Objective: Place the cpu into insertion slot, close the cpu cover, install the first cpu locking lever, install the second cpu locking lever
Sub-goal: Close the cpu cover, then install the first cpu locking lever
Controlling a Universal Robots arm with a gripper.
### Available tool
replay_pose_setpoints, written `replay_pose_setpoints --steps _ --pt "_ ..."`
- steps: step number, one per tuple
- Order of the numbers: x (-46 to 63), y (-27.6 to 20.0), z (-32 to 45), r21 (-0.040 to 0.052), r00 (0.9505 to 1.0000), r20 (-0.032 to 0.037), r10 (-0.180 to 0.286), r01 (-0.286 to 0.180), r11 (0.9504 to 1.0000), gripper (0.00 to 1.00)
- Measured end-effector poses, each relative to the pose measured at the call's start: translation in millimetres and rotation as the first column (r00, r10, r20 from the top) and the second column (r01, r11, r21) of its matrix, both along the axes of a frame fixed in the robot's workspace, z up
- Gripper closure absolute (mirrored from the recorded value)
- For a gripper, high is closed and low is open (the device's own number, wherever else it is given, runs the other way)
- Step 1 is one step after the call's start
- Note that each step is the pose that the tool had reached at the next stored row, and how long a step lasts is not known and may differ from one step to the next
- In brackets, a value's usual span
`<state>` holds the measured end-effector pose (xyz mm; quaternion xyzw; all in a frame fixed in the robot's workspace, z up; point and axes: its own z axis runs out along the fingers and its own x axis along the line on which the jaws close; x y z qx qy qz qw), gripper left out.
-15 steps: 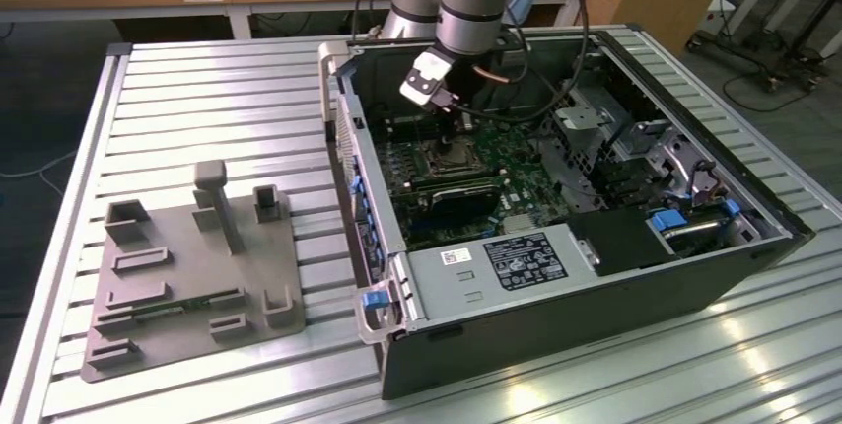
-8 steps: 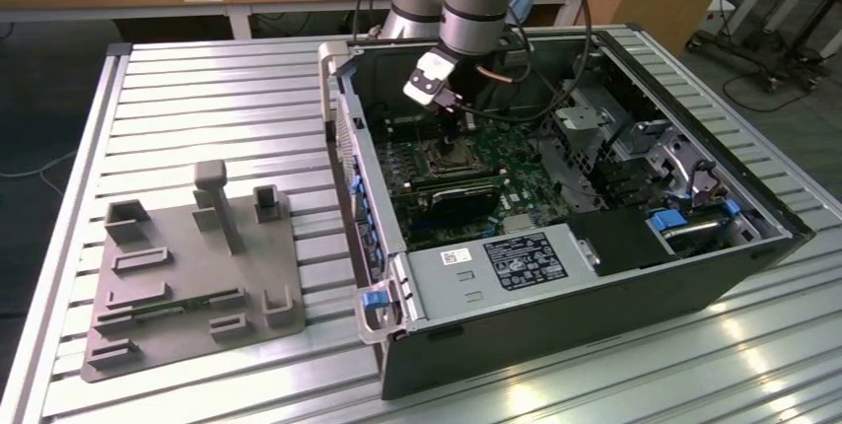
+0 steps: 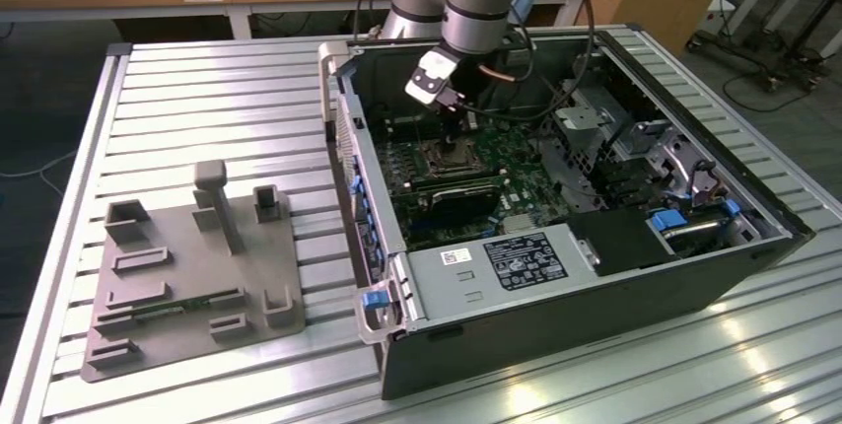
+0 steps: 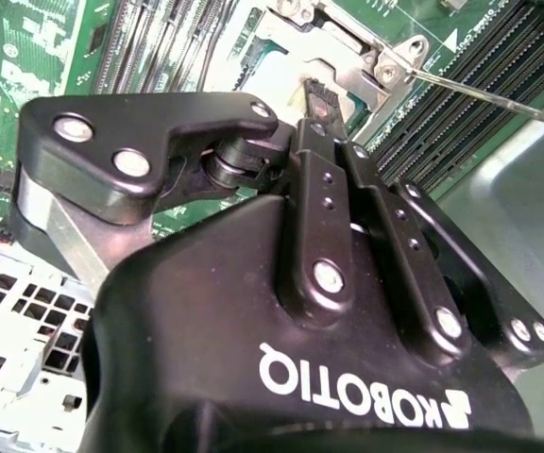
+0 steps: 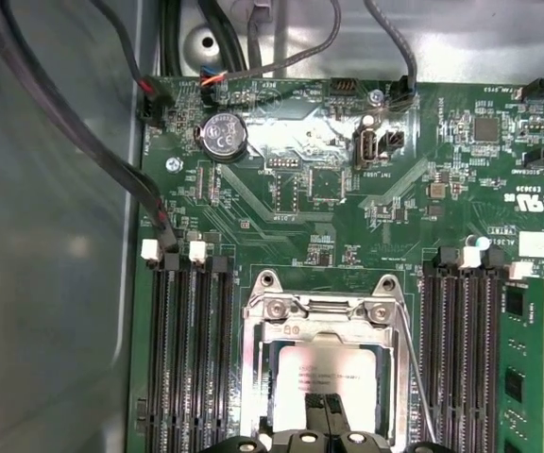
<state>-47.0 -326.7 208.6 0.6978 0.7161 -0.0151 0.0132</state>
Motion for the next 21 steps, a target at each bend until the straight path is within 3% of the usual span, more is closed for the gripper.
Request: replay_pose_setpoints --steps 7,21 --pt "3.3 0.0 2.4 0.0002 1.0 0.0056 0.0 0.0 1.0 0.9" --pt "5.7 0.0 3.2 -0.0002 1.0 0.0058 0.0 0.0 1.0 0.9"
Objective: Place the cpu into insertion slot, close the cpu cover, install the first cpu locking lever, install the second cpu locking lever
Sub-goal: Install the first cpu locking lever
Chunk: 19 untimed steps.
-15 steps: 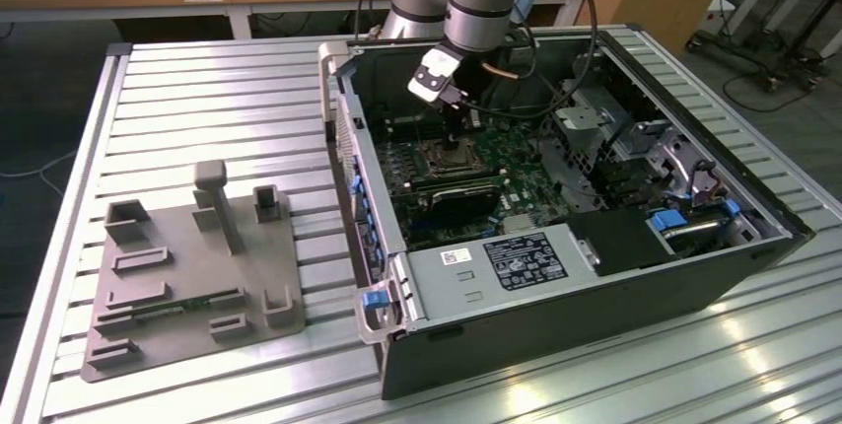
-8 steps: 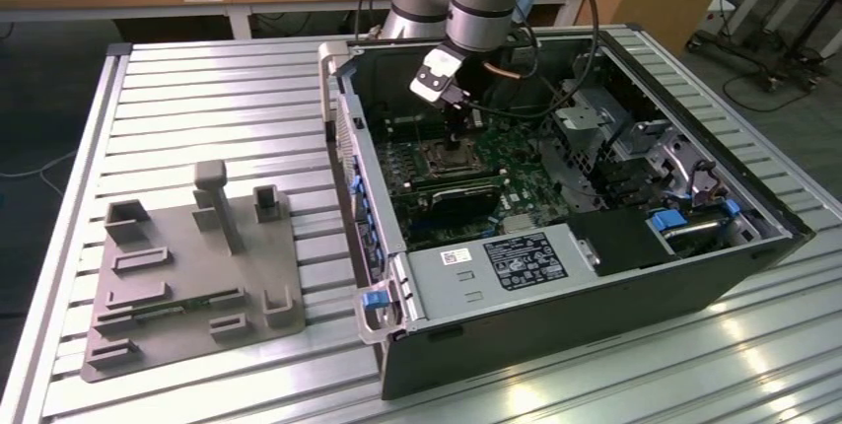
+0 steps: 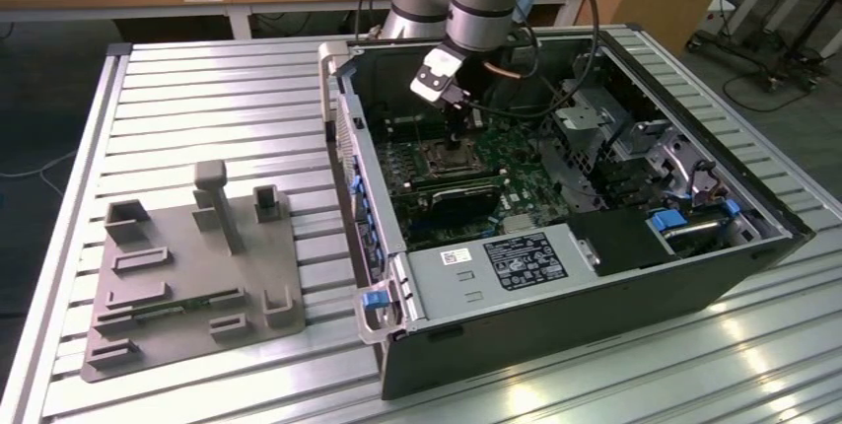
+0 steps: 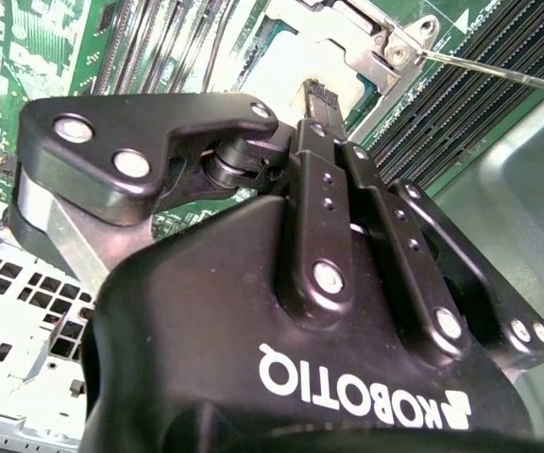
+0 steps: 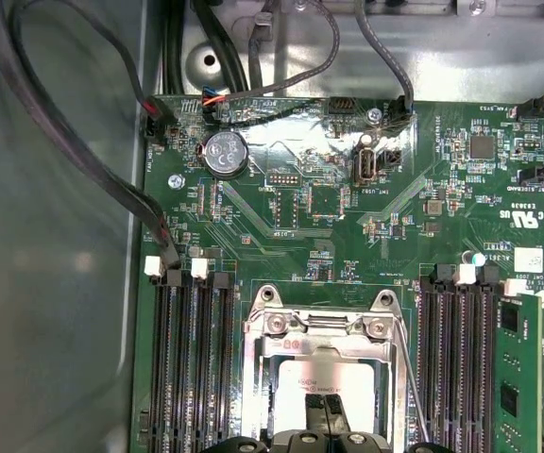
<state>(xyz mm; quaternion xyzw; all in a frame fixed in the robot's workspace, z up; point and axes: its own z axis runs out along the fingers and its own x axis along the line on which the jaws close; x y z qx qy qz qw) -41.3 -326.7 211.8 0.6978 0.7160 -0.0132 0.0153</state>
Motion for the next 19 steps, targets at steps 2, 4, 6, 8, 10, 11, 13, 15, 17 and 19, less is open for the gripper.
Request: replay_pose_setpoints --steps 2,4,6,8,10,11,13,15,17,19 --pt "0.1 0.0 2.1 0.0002 1.0 0.0013 0.0 0.0 1.0 0.9" --pt "0.0 0.1 5.9 0.0004 1.0 0.0027 0.0 0.0 1.0 0.9" --pt "0.0 0.2 11.1 0.0002 1.0 0.0035 0.002 -0.002 1.0 0.9" --pt "0.0 0.3 16.2 -0.0007 1.0 0.0046 0.006 -0.006 1.0 0.9" --pt "0.0 0.3 18.0 -0.001 0.9998 0.0049 0.019 -0.019 0.9998 0.9" --pt "0.0 0.4 17.9 -0.0006 0.9995 0.0052 0.032 -0.032 0.9995 0.9" --pt "0.0 0.4 18.0 -0.0007 0.9977 0.0052 0.068 -0.068 0.9977 0.9" --pt "0.0 0.4 18.0 -0.0008 0.9945 0.0051 0.105 -0.105 0.9945 0.9" --pt "0.0 0.4 18.0 -0.0008 0.99 0.005 0.141 -0.141 0.99 0.9" --pt "0.0 0.4 18.0 -0.0009 0.9767 0.005 0.215 -0.215 0.9767 0.9"
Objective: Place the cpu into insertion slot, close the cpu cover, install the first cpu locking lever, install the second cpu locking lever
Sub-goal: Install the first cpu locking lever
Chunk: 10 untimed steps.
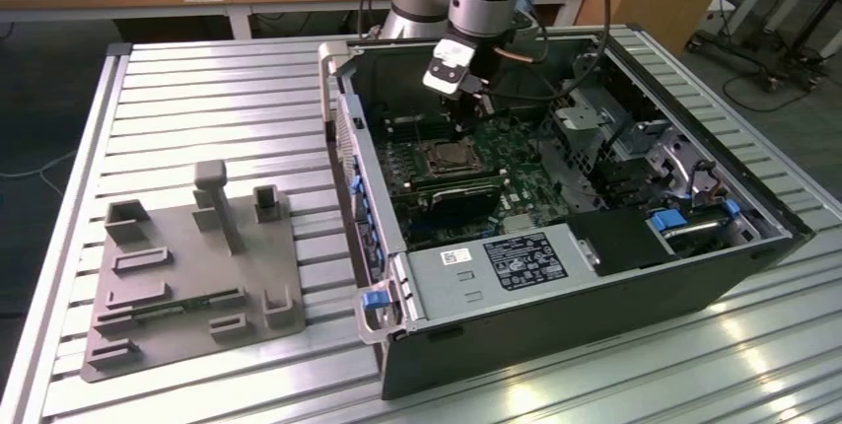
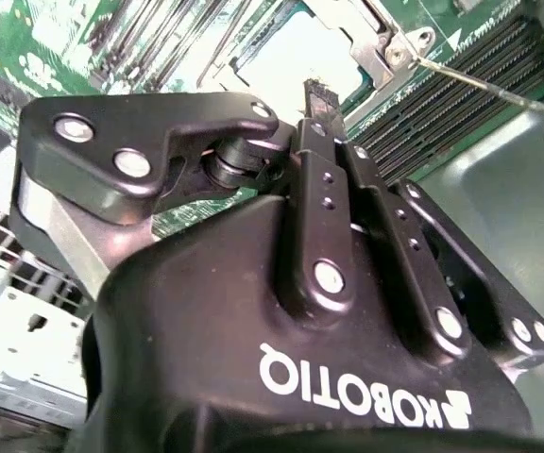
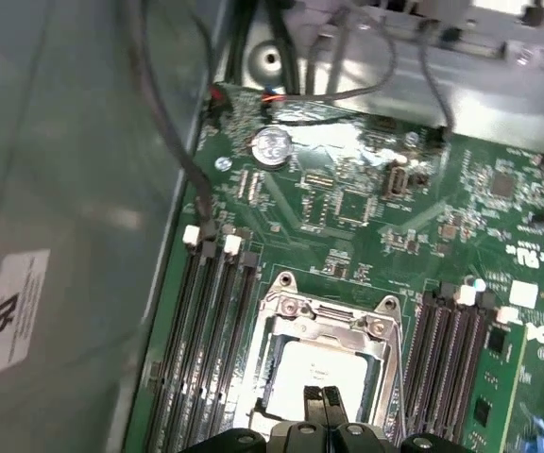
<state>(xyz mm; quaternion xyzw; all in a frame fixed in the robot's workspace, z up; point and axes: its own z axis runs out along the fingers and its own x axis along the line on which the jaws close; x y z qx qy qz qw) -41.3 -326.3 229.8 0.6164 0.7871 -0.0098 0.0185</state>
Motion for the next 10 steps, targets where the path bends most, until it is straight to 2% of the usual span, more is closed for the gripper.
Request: replay_pose_setpoints --steps 4,10 --pt "0.0 0.0 -0.5 -0.0001 0.9975 -0.0001 0.071 -0.071 0.9975 0.9" --pt "0.0 0.0 -0.6 0.0 0.996 0.0 0.089 -0.089 0.996 0.9"
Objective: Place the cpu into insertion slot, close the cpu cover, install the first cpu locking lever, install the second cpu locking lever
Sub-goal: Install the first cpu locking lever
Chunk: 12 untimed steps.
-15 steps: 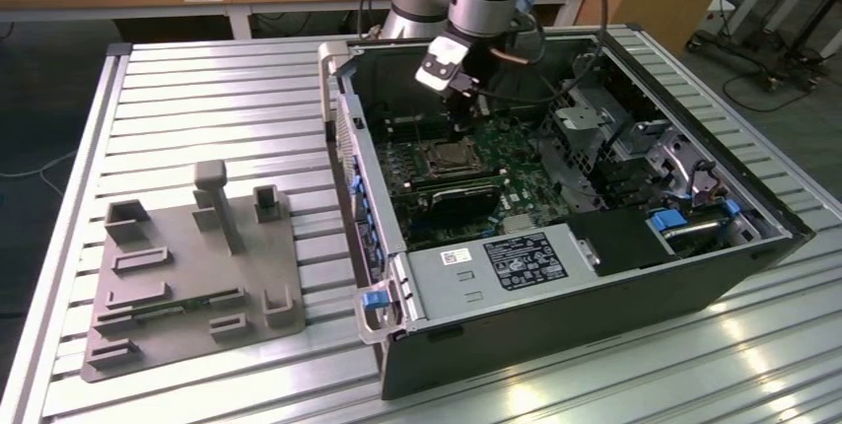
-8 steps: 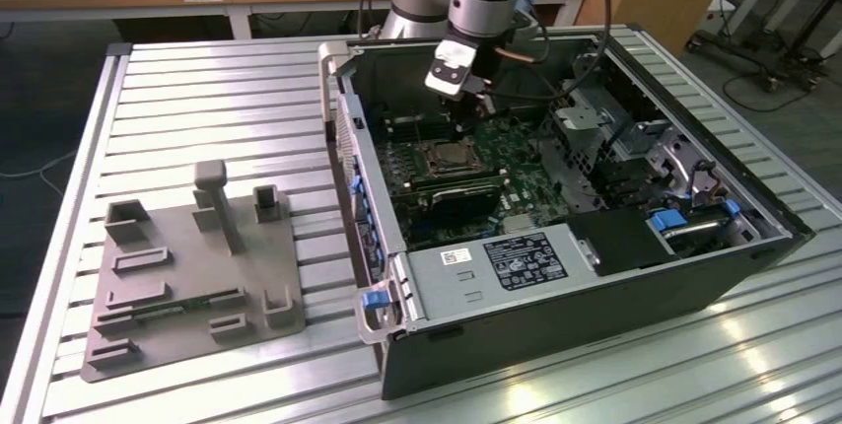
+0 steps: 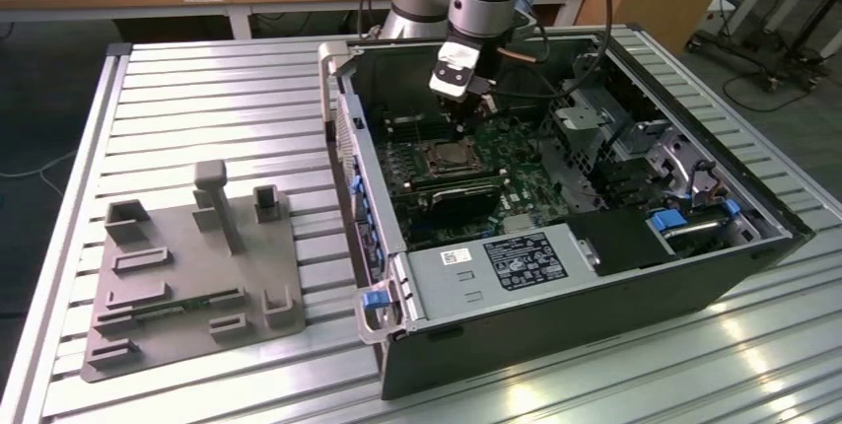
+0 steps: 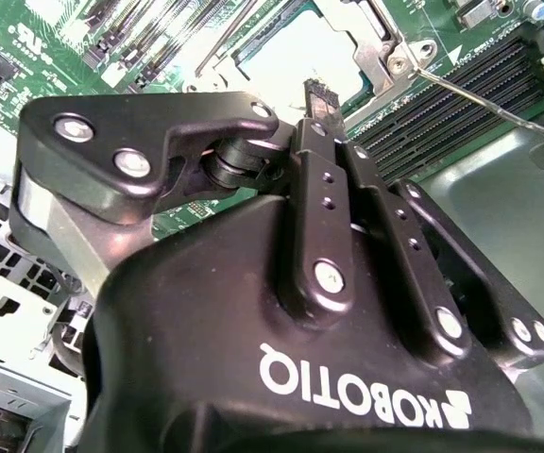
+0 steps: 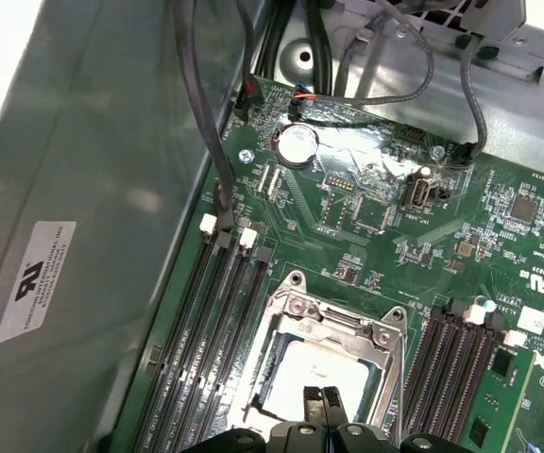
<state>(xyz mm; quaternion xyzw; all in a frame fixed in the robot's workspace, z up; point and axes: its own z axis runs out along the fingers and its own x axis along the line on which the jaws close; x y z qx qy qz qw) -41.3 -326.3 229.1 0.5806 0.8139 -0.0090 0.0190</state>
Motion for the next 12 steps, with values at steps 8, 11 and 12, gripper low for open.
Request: replay_pose_setpoints --steps 8,11,12 --pt "0.0 0.0 0.0 0.0 1.0 0.0 0.001 -0.001 1.0 0.9" --pt "0.0 0.0 0.0 0.0 1.0 0.0 0.002 -0.002 1.0 0.9" --pt "0.0 0.0 0.0 0.0 1.0 0.0001 0.005 -0.005 1.0 0.9"
